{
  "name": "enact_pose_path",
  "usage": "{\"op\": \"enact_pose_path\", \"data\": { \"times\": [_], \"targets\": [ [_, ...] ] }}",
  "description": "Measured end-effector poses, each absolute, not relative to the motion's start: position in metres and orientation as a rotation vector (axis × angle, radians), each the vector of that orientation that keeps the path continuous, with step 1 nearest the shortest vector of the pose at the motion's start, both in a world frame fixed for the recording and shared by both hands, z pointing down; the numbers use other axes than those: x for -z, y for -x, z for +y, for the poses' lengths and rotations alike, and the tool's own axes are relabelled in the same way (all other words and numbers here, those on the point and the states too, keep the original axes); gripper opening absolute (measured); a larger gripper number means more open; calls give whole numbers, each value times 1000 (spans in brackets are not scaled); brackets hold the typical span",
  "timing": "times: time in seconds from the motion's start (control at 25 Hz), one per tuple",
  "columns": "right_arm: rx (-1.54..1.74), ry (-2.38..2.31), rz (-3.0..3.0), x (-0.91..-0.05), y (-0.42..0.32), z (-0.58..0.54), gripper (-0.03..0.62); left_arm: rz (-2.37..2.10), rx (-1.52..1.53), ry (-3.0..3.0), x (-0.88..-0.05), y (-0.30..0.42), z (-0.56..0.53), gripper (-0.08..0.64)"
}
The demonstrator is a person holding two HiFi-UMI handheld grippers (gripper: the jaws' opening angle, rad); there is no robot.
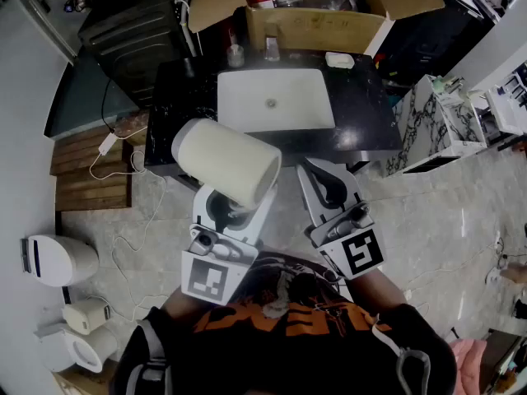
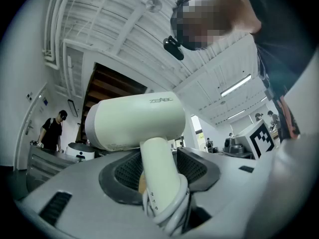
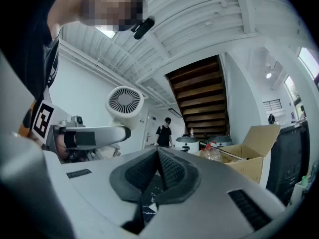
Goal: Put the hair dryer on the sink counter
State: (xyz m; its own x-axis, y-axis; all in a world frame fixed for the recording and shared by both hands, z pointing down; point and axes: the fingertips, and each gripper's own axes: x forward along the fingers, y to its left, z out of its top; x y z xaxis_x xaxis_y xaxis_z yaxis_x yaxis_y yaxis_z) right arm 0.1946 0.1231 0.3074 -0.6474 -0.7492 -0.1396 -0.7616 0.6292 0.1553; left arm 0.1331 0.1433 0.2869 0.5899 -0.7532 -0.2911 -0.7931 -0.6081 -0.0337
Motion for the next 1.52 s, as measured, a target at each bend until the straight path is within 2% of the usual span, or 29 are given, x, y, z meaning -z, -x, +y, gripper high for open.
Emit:
{"op": "enact_pose_path", "data": {
  "times": [0.84,1.16,1.52],
  "targets": [
    [-223,1311,2776,-320,-200,97,14,1321,-320,2713,-305,-137,112,227],
    [-208,1322,2801,-322,-183,46,14,1332,-312,2733,-310,-123,57,227],
    [-183,1327,2774,-307,-134,-37,14,1360,-317,2731,-306,-77,-25,227]
  ]
}}
